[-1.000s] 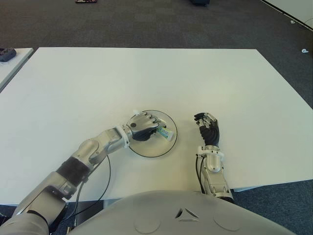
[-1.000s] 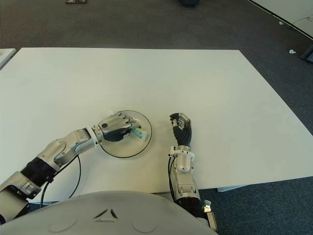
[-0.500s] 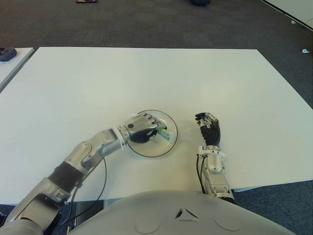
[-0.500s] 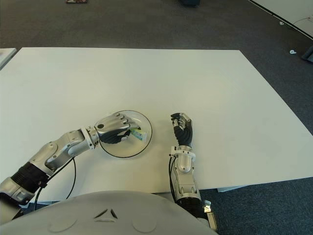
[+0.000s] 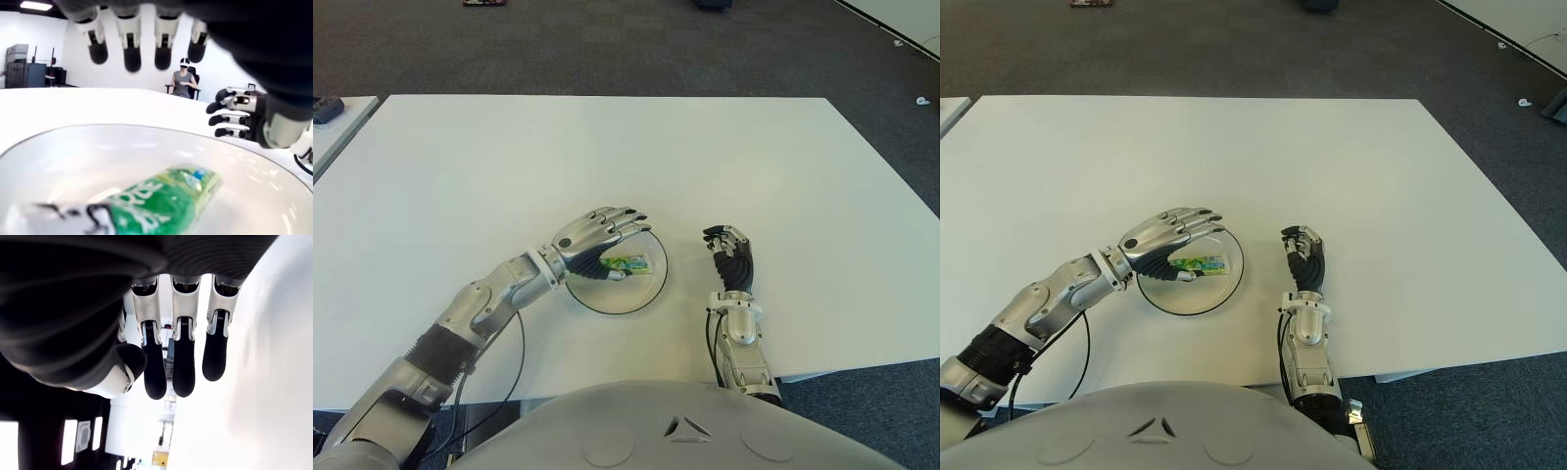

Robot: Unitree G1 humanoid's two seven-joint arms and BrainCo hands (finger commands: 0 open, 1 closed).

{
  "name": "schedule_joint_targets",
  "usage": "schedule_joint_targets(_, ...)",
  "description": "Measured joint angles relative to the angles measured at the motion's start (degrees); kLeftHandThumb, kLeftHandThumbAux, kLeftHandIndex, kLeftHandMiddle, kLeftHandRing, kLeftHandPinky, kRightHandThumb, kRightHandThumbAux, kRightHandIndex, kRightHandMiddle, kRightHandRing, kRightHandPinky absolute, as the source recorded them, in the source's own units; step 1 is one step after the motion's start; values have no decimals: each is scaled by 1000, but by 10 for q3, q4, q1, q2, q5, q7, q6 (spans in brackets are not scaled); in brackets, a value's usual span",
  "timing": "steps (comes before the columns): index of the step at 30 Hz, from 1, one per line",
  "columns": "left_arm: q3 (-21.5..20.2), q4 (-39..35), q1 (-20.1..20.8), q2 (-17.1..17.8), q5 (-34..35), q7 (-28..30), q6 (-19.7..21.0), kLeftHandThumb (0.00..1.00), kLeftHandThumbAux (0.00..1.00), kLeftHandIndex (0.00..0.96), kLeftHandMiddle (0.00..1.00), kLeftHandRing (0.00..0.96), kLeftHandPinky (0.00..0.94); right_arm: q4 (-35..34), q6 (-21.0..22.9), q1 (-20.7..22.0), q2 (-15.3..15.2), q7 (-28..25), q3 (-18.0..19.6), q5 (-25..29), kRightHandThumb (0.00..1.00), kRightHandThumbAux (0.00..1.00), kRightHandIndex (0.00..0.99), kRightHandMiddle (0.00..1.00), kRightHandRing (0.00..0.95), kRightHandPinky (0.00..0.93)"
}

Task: Put the toothpaste on the table into the plate.

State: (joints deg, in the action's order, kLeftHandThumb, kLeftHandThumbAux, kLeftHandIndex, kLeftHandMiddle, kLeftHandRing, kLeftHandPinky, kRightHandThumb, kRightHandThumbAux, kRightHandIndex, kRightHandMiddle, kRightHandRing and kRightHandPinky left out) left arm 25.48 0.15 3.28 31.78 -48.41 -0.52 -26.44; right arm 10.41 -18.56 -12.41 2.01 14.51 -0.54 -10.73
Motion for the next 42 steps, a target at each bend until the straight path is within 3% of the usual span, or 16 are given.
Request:
schedule_joint_targets(17, -33, -8, -12, -15, 35, -9, 4, 212, 416, 0, 0, 0, 60, 8, -3, 5, -2, 0, 1, 0, 703, 732, 426, 445, 434, 423)
schedule_joint_targets(22, -53, -13, -26, -30, 54, -10, 19, 166, 512, 0, 1, 14, 120, 10, -3, 5, -3, 0, 2, 0, 703, 732, 425, 442, 428, 420)
schedule_joint_targets(25, -82, -10, -40, -59, 83, -35, 41, 192, 562, 0, 38, 76, 194, 12, -4, 6, -3, 0, 3, 0, 703, 733, 425, 442, 428, 422)
schedule_joint_targets(31, -129, 1, -58, -137, 128, -102, 90, 209, 688, 139, 201, 239, 319, 16, -7, 8, -4, 0, 6, 1, 703, 733, 425, 442, 426, 420)
schedule_joint_targets(35, -159, 4, -66, -185, 160, -145, 106, 166, 818, 233, 304, 324, 356, 18, -9, 10, -5, -2, 6, 1, 703, 734, 425, 439, 421, 414)
schedule_joint_targets(42, -218, 24, -67, -257, 240, -209, 106, 69, 880, 383, 428, 441, 476, 25, -14, 15, -6, -5, 8, 5, 702, 733, 425, 434, 416, 414)
